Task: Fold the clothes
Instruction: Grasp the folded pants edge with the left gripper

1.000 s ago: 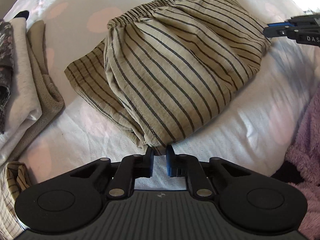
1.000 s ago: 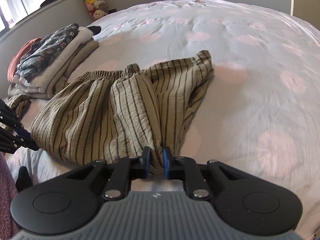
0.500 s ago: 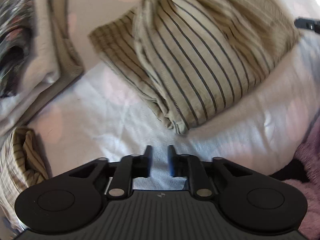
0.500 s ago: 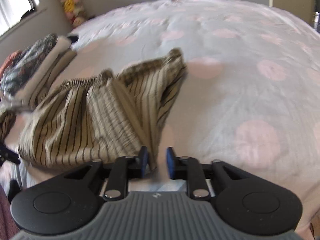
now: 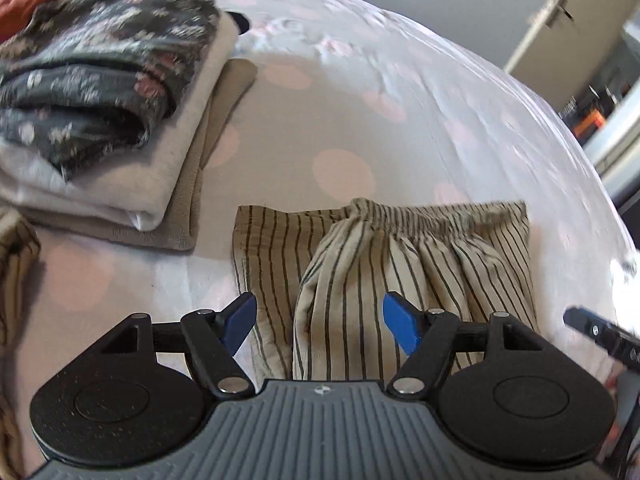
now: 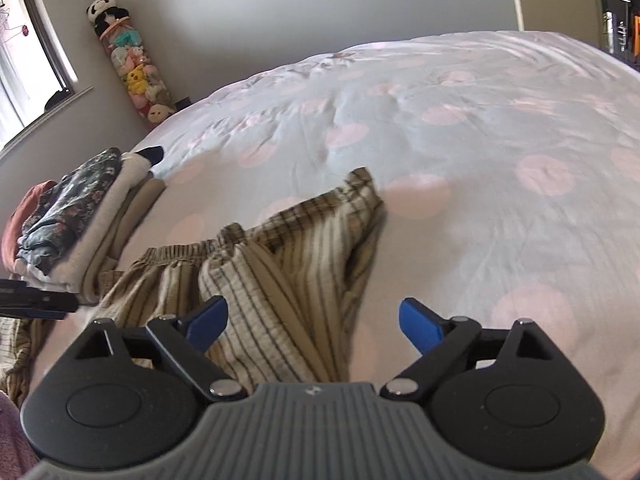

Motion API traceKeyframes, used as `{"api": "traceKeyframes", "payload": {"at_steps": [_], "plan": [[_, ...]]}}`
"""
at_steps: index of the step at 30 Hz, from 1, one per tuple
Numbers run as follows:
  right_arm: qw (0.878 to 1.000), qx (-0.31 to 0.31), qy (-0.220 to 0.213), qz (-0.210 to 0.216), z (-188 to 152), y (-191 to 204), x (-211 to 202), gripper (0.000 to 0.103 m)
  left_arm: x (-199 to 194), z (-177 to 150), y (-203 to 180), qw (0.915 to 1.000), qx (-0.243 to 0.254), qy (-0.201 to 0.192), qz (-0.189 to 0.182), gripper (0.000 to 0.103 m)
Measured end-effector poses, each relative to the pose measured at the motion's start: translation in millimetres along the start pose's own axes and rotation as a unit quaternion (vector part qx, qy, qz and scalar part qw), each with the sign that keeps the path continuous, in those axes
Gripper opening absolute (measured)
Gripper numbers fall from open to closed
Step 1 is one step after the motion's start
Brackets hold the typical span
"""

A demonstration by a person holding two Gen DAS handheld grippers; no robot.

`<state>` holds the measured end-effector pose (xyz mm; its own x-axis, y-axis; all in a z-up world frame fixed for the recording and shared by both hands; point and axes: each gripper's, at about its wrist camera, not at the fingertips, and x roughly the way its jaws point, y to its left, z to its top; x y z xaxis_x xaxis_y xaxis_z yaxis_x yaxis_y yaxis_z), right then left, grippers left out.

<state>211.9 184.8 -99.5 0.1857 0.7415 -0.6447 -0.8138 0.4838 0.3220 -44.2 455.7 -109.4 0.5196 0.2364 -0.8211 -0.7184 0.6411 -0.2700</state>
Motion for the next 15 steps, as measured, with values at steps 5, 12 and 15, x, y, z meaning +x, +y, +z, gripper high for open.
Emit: {"api": "traceKeyframes", "payload": {"at_steps": [5,12,15], "plan": [[0.999,-0.014,0.03,-0.001,6,8,30,0.095,9,-10,11,0.9984,-0.034,-0.031,0.034,0.069],[0.998,0.019,0.062,0.006,12,-1,71,0.095,33,-14,31,0.9974,-0.07,0.006,0.016,0.069],[0.998,0.019,0.066,0.004,13,-2,85,0.095,39,-11,28,0.9984,-0.052,-0.01,0.018,0.073]]}}
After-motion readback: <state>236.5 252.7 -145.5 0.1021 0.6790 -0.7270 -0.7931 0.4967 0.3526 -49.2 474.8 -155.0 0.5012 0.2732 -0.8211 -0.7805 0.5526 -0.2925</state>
